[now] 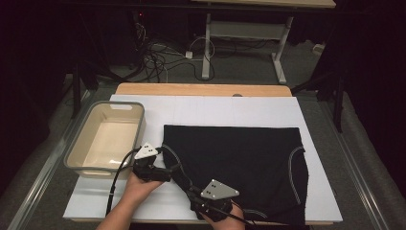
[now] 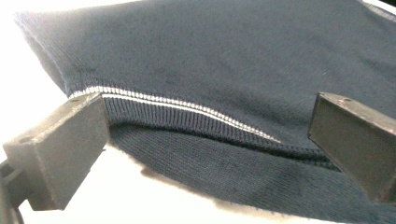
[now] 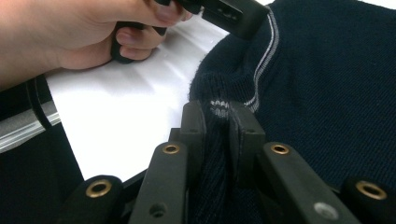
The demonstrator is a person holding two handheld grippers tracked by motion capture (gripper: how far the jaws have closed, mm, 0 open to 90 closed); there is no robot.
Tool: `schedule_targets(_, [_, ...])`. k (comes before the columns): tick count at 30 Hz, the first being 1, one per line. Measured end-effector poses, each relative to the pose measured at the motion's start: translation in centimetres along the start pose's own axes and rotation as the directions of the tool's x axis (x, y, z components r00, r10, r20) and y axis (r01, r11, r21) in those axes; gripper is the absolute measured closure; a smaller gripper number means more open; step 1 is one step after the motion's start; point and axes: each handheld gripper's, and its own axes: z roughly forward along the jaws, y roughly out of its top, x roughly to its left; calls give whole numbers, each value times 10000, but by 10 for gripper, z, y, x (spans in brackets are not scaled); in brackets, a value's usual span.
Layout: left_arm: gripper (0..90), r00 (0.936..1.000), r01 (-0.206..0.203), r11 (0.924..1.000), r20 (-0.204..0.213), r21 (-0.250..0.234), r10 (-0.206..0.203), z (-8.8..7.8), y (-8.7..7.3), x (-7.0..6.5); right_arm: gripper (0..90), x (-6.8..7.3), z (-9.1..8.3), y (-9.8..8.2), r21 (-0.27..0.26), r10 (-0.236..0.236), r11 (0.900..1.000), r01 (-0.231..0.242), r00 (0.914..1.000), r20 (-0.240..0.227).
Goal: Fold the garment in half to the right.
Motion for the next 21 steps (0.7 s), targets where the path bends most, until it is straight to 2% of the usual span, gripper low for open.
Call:
schedule_targets(6, [0, 9994, -146, 9999, -313, -86, 143, 6, 15, -1, 784, -1, -1, 0, -37, 116, 9999, -116, 9999, -73])
schedule_targets(8, [0, 9991, -139, 9999, -394, 34, 140, 9, 22, 0, 784, -1, -1, 0, -34, 172, 9998, -172, 9998, -100])
schedule_targets(11, [0, 9993, 148, 9999, -347, -55, -150, 13, 33, 6, 784, -1, 0, 0, -11, 120, 9999, -120, 9998, -143])
schedule_targets(17, [0, 9954, 776, 9967, -549, -238, -788, 26, 53, 23, 783, -1, 0, 0, 7, 83, 10000, -83, 9998, -188])
schedule_targets(21, [0, 9936, 874, 9962, -709, -63, -876, 33, 70, 35, 783, -2, 0, 0, 21, 33, 10000, -33, 9997, -225])
